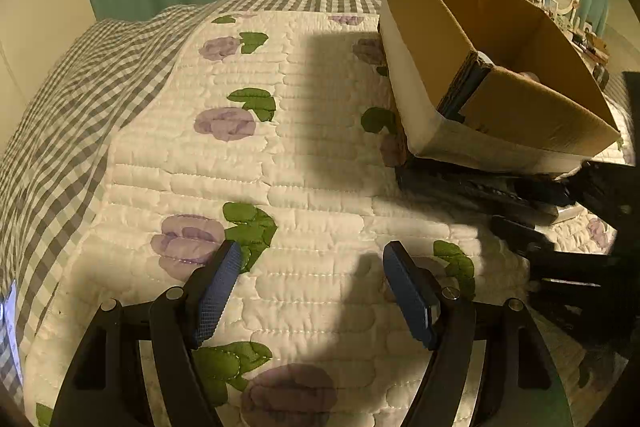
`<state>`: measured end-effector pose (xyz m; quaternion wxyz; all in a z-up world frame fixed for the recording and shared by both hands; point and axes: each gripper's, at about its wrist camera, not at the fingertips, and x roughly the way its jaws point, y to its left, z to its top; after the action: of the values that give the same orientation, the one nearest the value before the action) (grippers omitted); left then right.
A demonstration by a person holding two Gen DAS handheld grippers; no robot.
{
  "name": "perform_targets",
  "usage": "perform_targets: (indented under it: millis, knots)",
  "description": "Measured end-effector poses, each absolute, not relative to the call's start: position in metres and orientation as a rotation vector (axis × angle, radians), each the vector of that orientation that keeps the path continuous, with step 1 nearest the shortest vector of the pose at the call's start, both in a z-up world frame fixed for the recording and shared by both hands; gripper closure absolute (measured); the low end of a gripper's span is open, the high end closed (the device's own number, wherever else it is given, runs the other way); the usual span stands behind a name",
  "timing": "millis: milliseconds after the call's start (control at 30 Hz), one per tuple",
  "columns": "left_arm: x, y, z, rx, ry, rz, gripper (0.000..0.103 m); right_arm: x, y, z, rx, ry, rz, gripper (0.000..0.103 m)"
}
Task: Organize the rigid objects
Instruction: 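Grasp the black TV remote by its end with the right gripper, then grasp the flat white box with the left gripper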
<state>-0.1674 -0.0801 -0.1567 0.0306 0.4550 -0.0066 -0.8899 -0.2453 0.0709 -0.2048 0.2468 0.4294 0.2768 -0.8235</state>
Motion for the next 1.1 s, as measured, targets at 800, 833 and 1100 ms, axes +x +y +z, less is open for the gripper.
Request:
perform_targets:
  millis: [800, 833, 1100]
  knots:
    - [-0.169, 0.033, -0.143, 1.469, -0.187, -2.925, 0.027, -0.206, 0.234, -0.179, 1.399, 0.287, -2.483, 0.081]
    - [-0.170, 0.037, -0.144, 1.475, -0.195, -2.921, 0.027, -0.212, 0.234, -0.180, 1.396, 0.250, -2.479, 0.081]
    - [-0.175, 0.063, -0.146, 1.516, -0.243, -2.914, 0.027, -0.232, 0.227, -0.188, 1.396, 0.272, -2.471, 0.083]
